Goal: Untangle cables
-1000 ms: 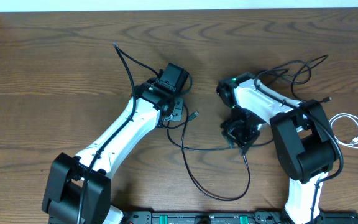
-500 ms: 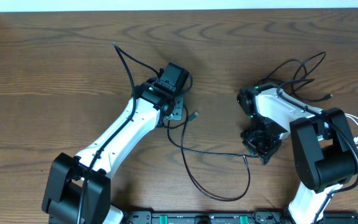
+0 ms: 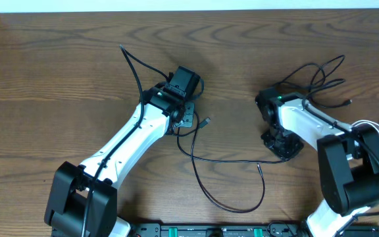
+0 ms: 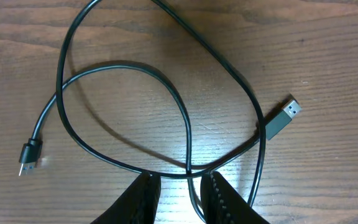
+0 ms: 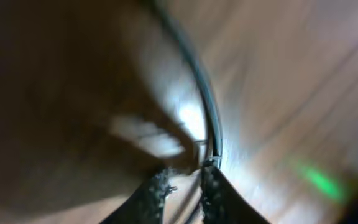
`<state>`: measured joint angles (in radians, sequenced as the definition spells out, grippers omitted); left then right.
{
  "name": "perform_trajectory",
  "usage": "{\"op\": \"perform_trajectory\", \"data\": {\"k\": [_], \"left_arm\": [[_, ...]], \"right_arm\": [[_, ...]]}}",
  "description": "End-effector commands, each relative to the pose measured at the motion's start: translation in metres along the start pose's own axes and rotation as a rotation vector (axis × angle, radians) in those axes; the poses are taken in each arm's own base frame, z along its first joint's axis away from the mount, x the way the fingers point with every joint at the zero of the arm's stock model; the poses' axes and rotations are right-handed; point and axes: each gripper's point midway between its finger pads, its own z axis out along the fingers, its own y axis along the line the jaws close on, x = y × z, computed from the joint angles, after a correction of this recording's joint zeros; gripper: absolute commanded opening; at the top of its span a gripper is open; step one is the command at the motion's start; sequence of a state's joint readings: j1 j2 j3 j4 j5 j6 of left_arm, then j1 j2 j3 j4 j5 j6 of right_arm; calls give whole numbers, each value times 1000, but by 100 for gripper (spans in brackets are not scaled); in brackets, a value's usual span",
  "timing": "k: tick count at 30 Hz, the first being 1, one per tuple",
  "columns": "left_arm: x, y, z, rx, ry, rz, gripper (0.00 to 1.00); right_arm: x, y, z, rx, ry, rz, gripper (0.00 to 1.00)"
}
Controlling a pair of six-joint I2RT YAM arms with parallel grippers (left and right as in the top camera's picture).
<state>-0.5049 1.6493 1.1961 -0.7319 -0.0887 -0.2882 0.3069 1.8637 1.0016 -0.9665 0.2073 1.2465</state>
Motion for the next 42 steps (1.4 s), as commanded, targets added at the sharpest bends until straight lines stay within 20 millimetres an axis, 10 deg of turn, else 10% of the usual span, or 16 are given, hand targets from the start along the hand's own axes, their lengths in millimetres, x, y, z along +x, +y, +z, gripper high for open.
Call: {"op": "perform_trajectory", "data": {"k": [1,7,20,21,23,27,30,37,42], "left_arm": [[-2,4,-1,-17,-9,-5,27],[-2,4,-1,-17,-8,3,28],[-2,4,-1,-17,-9,2,28],[-2,4,-1,-17,-9,2,28],[-2,4,-1,-17,-9,2,28],[-2,5,-1,-17,-8,3,28],[-1,5,-1,-17,-6,3,28],[-1,5,-1,-18,-4,3,28],[0,5,-1,-18,-4,3,28]], "right_arm": [[11,19,89,-56,-17,35,14],[13,21,91,-92,-3,-22,1],[-4,29,-43,-262,94,-393,15],[-3,24,-48,-259,97,-380,22],[-1,14,-55,-256,99,-378,99],[13,-10,-42,-220,127,-333,94],[25,-22,-13,-195,149,-224,70],[36,-12,51,-340,64,-164,59],[25,10,60,-511,-51,-134,21]]}}
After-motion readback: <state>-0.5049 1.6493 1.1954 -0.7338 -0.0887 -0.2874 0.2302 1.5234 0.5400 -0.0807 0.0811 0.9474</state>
